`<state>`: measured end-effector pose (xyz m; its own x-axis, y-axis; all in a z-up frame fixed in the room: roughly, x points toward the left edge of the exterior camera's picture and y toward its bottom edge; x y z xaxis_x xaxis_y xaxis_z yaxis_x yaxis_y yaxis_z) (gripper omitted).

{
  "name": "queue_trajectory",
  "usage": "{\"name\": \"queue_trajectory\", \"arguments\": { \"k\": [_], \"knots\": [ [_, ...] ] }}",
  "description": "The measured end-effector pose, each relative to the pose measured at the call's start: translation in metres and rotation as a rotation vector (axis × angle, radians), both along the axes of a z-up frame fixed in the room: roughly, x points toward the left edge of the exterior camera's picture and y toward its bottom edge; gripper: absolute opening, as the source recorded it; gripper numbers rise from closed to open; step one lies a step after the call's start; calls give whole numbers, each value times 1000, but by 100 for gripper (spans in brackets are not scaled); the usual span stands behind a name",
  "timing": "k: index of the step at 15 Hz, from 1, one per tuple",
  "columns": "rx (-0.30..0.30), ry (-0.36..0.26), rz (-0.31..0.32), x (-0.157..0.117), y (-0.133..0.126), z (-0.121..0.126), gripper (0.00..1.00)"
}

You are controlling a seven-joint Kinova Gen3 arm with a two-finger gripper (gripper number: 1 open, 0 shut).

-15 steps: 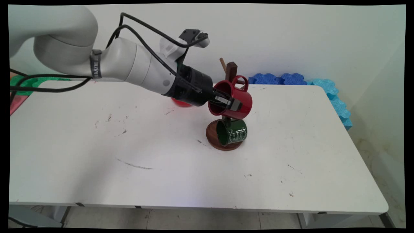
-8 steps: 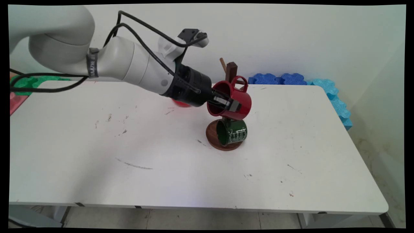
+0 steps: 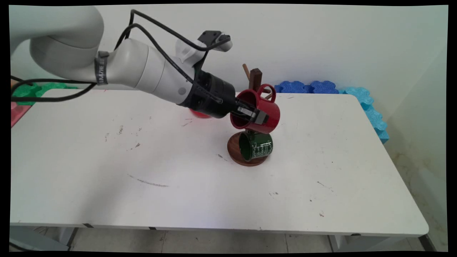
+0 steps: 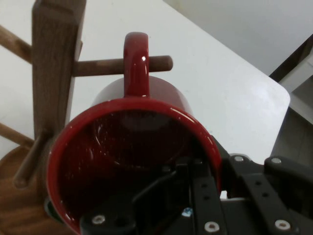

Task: Place the picked object on the table

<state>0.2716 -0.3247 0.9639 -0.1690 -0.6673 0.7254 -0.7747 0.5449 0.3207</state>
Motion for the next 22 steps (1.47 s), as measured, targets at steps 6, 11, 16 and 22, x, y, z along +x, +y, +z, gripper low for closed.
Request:
{"name": "queue_trajectory", "arguments": {
  "k": [6, 11, 16, 22],
  "knots": [
    [-1, 7, -18, -6, 1, 4, 0],
    [3, 18, -35, -13, 4, 10, 0],
    [8, 27, -49, -19, 9, 16, 0],
    [7, 3, -87, -15, 14, 23, 0]
  ]
}}
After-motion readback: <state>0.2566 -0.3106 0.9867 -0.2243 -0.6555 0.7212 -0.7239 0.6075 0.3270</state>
